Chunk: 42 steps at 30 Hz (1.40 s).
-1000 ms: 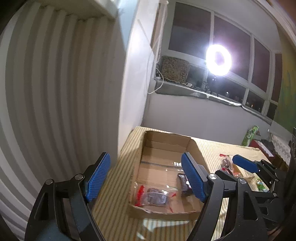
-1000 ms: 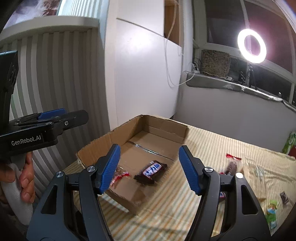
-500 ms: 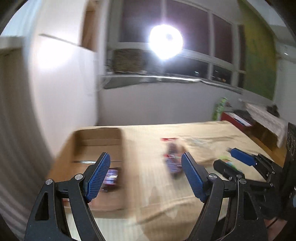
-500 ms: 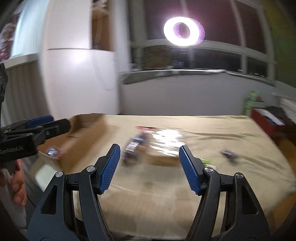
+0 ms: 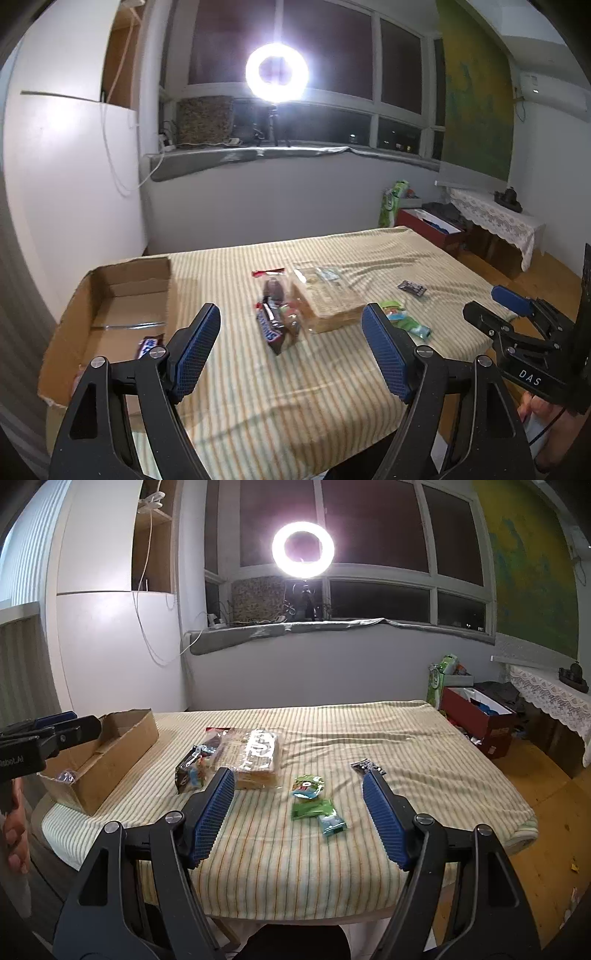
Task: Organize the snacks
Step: 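Move both tools back over the remaining snacks, then grasp the green candy pack with the right tool while the left tool grasps a Snickers bar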
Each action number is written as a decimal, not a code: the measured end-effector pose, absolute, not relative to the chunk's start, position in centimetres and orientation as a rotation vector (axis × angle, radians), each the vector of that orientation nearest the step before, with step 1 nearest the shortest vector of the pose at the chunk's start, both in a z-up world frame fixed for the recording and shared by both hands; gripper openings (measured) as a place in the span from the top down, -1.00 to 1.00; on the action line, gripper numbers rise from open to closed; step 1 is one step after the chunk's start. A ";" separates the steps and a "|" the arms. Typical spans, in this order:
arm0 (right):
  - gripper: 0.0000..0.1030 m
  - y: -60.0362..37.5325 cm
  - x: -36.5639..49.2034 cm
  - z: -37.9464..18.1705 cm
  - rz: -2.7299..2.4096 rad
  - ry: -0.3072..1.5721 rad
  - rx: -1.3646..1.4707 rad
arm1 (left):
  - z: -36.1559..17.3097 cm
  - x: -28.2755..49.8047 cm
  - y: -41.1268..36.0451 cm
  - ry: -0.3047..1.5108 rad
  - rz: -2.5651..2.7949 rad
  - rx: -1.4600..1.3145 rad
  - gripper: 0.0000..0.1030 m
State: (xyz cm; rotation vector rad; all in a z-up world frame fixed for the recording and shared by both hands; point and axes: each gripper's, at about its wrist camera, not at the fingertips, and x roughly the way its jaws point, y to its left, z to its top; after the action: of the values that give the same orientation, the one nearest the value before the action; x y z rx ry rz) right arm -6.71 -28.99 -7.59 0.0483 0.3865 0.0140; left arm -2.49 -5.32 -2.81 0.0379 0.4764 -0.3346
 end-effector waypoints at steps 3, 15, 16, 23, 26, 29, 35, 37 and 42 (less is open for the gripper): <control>-0.45 -29.4 -6.4 -8.0 0.011 0.396 0.049 | -3.0 -2.6 -5.2 0.487 -0.323 0.034 -0.53; -0.45 -30.7 -3.6 -16.0 -0.045 0.539 -0.005 | -10.3 0.3 -7.7 0.581 -0.288 0.021 -0.53; -0.46 -30.8 -3.5 -17.0 -0.046 0.561 0.001 | -11.4 0.5 -7.8 0.599 -0.282 0.025 -0.53; -0.51 -30.7 -3.7 -18.4 -0.052 0.532 -0.011 | -16.0 -0.5 -8.3 0.584 -0.258 0.074 -0.59; -0.60 -30.9 -3.2 -18.2 -0.046 0.543 -0.011 | -15.9 -0.3 -8.2 0.593 -0.262 0.059 -0.65; -0.69 -31.4 -2.2 -17.9 -0.031 0.559 -0.012 | -15.5 1.1 -8.2 0.631 -0.252 0.048 -0.70; -0.70 -31.7 0.3 -17.6 0.000 0.577 -0.023 | -14.9 5.0 -8.9 0.724 -0.212 0.059 -0.70; -0.67 -31.7 1.2 -17.5 0.016 0.578 -0.029 | -14.8 6.0 -9.2 0.747 -0.207 0.065 -0.71; -0.17 -31.6 2.8 -17.4 0.065 0.567 -0.044 | -14.5 7.8 -9.6 0.801 -0.216 0.081 -0.71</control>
State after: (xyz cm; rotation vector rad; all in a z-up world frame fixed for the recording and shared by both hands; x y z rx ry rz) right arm 2.84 -31.59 -17.37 -0.0442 0.5674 0.0645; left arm 7.76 -9.59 -14.50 0.0813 0.8012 -0.2159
